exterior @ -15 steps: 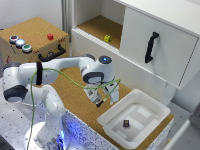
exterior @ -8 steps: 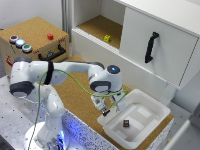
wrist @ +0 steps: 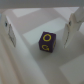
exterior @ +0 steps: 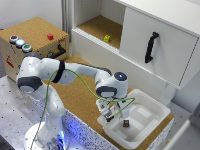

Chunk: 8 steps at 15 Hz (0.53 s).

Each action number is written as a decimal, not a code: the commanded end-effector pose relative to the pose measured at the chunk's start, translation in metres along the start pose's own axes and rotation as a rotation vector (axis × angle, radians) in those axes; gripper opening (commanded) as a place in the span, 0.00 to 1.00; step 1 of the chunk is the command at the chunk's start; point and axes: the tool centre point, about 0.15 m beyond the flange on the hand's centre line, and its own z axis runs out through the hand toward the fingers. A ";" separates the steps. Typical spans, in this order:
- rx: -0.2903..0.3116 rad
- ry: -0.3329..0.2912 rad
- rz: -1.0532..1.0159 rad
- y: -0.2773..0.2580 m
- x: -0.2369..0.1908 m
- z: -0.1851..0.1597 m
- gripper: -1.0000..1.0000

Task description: Go towards the purple block and lift it

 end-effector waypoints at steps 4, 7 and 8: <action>0.070 0.061 0.070 0.020 0.022 0.040 1.00; 0.063 0.044 0.049 0.015 0.034 0.047 1.00; 0.055 0.038 0.042 0.014 0.038 0.048 1.00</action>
